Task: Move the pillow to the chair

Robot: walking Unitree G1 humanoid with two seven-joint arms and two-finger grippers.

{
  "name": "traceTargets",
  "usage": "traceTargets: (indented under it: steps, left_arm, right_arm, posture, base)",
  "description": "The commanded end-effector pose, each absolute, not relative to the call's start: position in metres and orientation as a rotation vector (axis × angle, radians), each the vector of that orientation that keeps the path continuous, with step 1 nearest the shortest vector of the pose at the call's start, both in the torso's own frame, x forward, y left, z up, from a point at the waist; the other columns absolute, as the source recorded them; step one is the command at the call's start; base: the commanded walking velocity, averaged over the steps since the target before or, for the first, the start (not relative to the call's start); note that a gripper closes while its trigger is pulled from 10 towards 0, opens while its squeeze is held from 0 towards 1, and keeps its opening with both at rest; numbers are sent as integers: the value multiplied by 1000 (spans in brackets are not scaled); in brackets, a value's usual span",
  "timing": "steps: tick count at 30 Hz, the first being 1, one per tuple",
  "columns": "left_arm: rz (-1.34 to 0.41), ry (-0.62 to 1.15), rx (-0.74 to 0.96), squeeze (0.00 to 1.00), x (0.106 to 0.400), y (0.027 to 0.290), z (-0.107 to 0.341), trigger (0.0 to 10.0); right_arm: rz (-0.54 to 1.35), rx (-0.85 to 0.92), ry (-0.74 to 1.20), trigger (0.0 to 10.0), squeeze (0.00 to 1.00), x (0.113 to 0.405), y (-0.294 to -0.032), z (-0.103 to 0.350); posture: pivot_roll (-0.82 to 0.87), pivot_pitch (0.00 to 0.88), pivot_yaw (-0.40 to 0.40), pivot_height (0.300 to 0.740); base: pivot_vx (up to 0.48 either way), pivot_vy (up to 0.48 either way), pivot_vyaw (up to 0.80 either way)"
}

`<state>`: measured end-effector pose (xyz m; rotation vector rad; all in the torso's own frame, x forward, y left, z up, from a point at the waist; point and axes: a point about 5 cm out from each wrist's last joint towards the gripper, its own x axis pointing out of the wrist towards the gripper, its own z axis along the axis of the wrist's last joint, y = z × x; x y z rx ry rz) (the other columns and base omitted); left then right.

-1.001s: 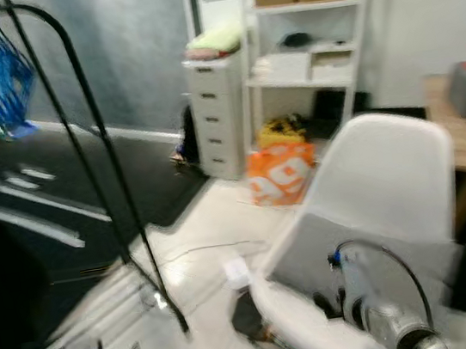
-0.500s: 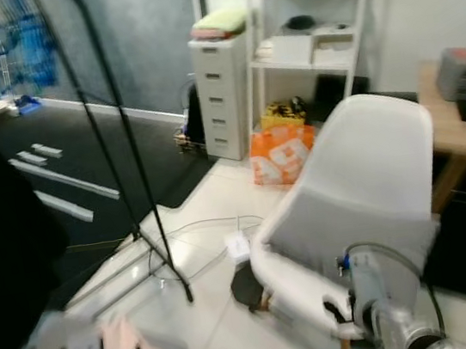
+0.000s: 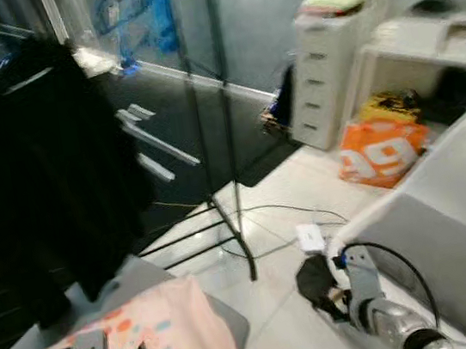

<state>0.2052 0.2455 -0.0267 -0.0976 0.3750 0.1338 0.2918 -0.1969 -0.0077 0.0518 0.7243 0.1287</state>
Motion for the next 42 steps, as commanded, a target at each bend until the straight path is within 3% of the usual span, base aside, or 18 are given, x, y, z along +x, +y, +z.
traceTargets:
  steps: [1, 7, 17, 25, 42]
  left_arm:
    - [127, 401, -98, 0, 199, 244, -32, 10000]
    - [120, 402, -95, 0, 199, 243, -32, 10000]
    - [91, 408, -73, 0, 199, 240, -32, 10000]
    - [96, 414, -80, 0, 197, 239, -34, 10000]
    - [82, 405, -82, 0, 195, 238, -33, 10000]
  right_arm:
    - [119, 56, 746, 10000, 0, 287, -200, -12]
    - [124, 62, 761, 10000, 0, 286, -199, -13]
    - [106, 86, 757, 10000, 0, 285, -199, -13]
    - [107, 88, 758, 10000, 0, 284, -200, -14]
    - [110, 85, 764, 10000, 0, 283, -202, -15]
  posture:
    - [-168, 0, -24, 740]
    - [-168, 0, -23, 740]
    - [-170, 0, -21, 740]
    - [-170, 0, -21, 740]
    - [-175, 0, -17, 740]
  base:
    - [0, 0, 800]
    - [0, 0, 800]
    - [0, 0, 0]
    - [0, -480, 0]
    - [0, 0, 0]
